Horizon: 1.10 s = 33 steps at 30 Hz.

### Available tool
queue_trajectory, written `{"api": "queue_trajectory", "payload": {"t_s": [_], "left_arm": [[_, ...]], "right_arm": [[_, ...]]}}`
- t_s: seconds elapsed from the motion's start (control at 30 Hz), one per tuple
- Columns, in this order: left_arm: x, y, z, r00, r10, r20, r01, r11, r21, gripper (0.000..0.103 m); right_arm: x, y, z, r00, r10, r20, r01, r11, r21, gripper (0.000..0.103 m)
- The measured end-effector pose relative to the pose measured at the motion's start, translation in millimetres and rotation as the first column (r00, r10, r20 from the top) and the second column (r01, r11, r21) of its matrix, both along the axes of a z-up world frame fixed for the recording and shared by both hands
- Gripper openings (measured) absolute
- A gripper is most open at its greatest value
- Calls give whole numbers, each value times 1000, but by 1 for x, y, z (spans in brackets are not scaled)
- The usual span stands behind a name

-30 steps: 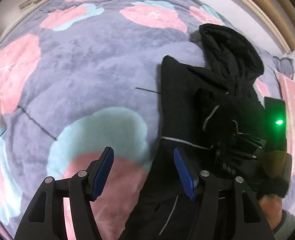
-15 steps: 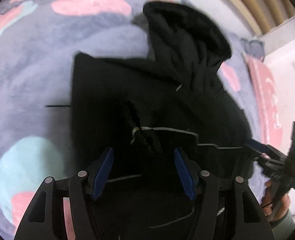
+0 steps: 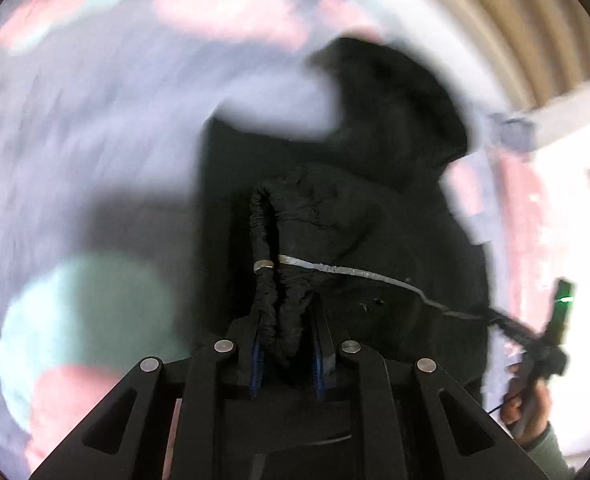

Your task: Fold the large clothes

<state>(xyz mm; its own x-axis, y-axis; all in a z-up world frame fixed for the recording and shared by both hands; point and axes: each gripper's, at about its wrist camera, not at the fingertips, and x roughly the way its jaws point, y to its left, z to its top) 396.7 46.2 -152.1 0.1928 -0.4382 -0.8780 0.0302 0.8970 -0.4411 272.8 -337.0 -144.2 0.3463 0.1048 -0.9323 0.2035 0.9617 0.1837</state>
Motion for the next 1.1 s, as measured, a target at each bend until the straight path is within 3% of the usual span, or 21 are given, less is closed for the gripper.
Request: {"api": "queue_trajectory", "payload": {"t_s": [0.07,0.17,0.3,0.37,0.5,0.57,0.63,0.7,0.77,0.83,0.97,1.03,1.1], "left_arm": [[-1,2,-32,997,18,-75,-19,1000,-16,21],[-1,-3,-28,998,1,-60,-1,1000,-8,22],[0,1,3,998,-62,-5,62,998,11,30],[-7,7,31,995,-68,70,63,995,83,38],[-17,9,84,974,-103,204,79,989,123,58],[-17,-15,92,958,-163,234,138,983,120,62],[-12,-45,80,952,-220,213,206,975,87,62],[-7,-74,54,949,-273,160,258,960,107,62],[-1,-100,4,948,-316,29,307,936,173,61],[1,-107,-36,944,-320,-82,330,921,205,61],[4,-115,-21,916,-396,-69,401,885,237,61],[7,-110,4,910,-415,-7,408,891,197,61],[20,-102,39,908,-410,85,398,908,131,61]], "right_arm": [[7,9,-15,999,11,-34,-11,1000,-28,73],[22,10,-34,996,-7,-92,4,1000,-30,78],[29,9,-32,994,-4,-109,2,1000,-22,79],[27,12,-23,995,8,-96,-11,1000,-26,80],[5,20,20,998,49,28,-50,997,54,80],[-3,35,34,993,99,68,-101,995,23,80],[-2,51,29,989,143,49,-143,990,-4,80],[0,62,15,986,166,16,-166,986,-28,79],[1,64,-9,989,140,-47,-143,987,-72,79],[4,62,-29,988,124,-87,-128,990,-49,79],[17,67,-31,970,187,-157,-198,978,-60,81],[21,62,-22,965,205,-164,-211,977,-24,79],[27,50,-1,972,206,-111,-205,979,21,78]]}}
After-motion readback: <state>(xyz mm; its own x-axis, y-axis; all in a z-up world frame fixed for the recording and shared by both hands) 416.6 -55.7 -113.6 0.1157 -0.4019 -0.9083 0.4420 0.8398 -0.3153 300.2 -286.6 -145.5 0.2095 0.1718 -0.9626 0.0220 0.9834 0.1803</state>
